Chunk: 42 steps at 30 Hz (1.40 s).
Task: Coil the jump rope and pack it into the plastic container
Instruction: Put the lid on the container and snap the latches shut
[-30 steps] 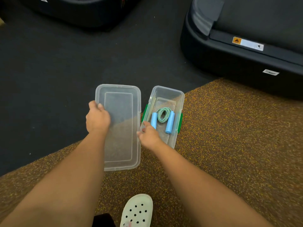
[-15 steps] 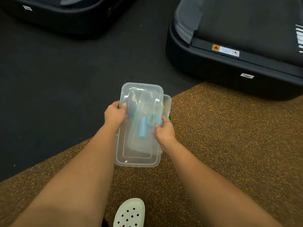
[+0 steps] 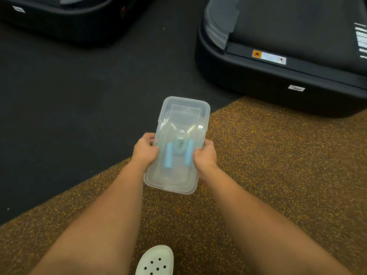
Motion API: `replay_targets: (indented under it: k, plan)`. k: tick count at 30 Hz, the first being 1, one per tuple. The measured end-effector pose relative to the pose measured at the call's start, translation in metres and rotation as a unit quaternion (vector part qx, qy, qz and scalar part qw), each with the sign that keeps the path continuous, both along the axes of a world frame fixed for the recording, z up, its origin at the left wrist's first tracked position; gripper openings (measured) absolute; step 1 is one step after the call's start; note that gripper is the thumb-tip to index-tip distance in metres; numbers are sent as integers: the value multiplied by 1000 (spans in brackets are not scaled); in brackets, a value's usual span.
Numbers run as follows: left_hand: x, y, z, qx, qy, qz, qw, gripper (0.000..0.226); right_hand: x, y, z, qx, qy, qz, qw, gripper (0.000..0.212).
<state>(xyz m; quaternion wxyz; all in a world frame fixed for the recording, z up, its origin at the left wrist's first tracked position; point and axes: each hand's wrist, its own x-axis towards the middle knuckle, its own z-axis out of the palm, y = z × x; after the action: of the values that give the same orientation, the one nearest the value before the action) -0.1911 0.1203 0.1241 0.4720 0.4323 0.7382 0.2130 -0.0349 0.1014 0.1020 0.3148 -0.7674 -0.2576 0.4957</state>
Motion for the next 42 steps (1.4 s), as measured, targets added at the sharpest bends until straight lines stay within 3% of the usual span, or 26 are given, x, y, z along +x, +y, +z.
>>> replay_targets:
  k: [3, 9, 18, 36, 42]
  plan:
    - [2, 4, -9, 3, 45, -3, 999, 36, 3, 3, -8, -22, -13, 30, 999, 33]
    - [7, 9, -26, 15, 108, -19, 994, 36, 9, 10, -54, -59, -72, 95, 991, 50]
    - [8, 15, -45, 10, 166, -61, 984, 43, 10, 15, -34, -91, -167, 197, 962, 46]
    - [4, 18, -66, -16, 159, -71, 985, 44, 17, 11, -47, -97, -217, 280, 930, 72]
    - [3, 19, -69, -36, 144, -37, 988, 49, 18, 12, -50, -106, -212, 286, 929, 66]
